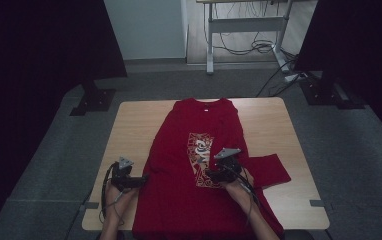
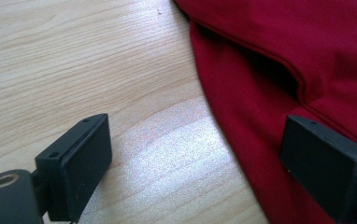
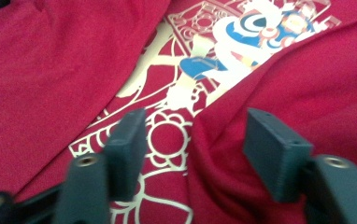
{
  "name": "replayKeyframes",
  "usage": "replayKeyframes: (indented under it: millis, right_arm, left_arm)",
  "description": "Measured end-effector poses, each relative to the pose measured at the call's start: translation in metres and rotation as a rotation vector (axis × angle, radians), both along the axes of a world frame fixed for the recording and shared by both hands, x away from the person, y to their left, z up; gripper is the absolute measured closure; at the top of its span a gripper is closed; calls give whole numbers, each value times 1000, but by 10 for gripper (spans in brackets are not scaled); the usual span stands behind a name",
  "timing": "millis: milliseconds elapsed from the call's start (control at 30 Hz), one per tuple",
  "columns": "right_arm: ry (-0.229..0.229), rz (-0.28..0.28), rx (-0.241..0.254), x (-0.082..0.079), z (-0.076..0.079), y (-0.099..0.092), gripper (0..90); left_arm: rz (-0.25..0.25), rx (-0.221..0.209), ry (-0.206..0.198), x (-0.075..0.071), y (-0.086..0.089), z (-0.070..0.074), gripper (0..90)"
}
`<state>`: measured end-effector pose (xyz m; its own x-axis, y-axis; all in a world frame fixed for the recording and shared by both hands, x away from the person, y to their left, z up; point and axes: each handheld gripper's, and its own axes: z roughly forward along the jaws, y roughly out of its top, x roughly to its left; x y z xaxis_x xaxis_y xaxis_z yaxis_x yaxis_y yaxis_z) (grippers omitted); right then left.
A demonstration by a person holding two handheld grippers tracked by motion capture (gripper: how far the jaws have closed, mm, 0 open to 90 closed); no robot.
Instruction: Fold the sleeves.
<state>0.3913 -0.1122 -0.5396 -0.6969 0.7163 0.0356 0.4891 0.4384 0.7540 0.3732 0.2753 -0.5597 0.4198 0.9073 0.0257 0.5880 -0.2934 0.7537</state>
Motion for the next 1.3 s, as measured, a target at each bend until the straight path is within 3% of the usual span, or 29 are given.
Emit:
replayKeyframes:
  millis: [133, 167, 233, 500, 633, 767, 800, 900, 933, 967, 1000, 1067, 1100, 1133, 1167, 1267, 1300]
  right_arm:
    - [-7, -3, -1, 0, 1, -1, 316]
    - [-21, -19, 2, 0, 6, -6, 259]
    - [-31, -27, 2, 0, 10, -10, 243]
    - [-53, -54, -7, -3, 20, -26, 222]
    - [-57, -94, -13, -4, 23, -45, 215]
    - [-57, -102, -11, -4, 23, -48, 215]
    - [-58, -132, -11, -4, 24, -63, 215]
    - [-58, -132, -11, -4, 24, -63, 214]
    - [-61, -161, -9, -5, 24, -79, 215]
    - [-61, -161, -9, -5, 24, -79, 215]
    - [-60, -189, -7, -6, 24, -93, 215]
    - [-60, -189, -7, -6, 24, -93, 215]
    - [-56, -216, -9, -7, 22, -106, 215]
    - [-56, -216, -9, -7, 22, -106, 215]
    - [-55, -249, -13, -8, 19, -122, 214]
    - [-53, -262, -13, -9, 17, -127, 215]
    - [-39, -307, -11, -9, 12, -145, 215]
  left_arm:
    - [0, 0, 0, 0, 0, 0, 96]
    - [0, 0, 0, 0, 0, 0, 96]
    - [0, 0, 0, 0, 0, 0, 95]
    - [0, 0, 0, 0, 0, 0, 95]
    - [0, 0, 0, 0, 0, 0, 95]
    - [0, 0, 0, 0, 0, 0, 95]
    - [0, 0, 0, 0, 0, 0, 95]
    - [0, 0, 0, 0, 0, 0, 95]
    - [1, 0, 0, 0, 0, 0, 95]
    - [1, 0, 0, 0, 0, 0, 95]
    - [1, 0, 0, 0, 0, 0, 95]
    - [2, 0, 0, 0, 0, 0, 94]
    - [2, 0, 0, 0, 0, 0, 94]
    - [2, 0, 0, 0, 0, 0, 94]
    - [2, 0, 0, 0, 0, 0, 95]
    - [2, 0, 0, 0, 0, 0, 95]
    - [3, 0, 0, 0, 0, 0, 94]
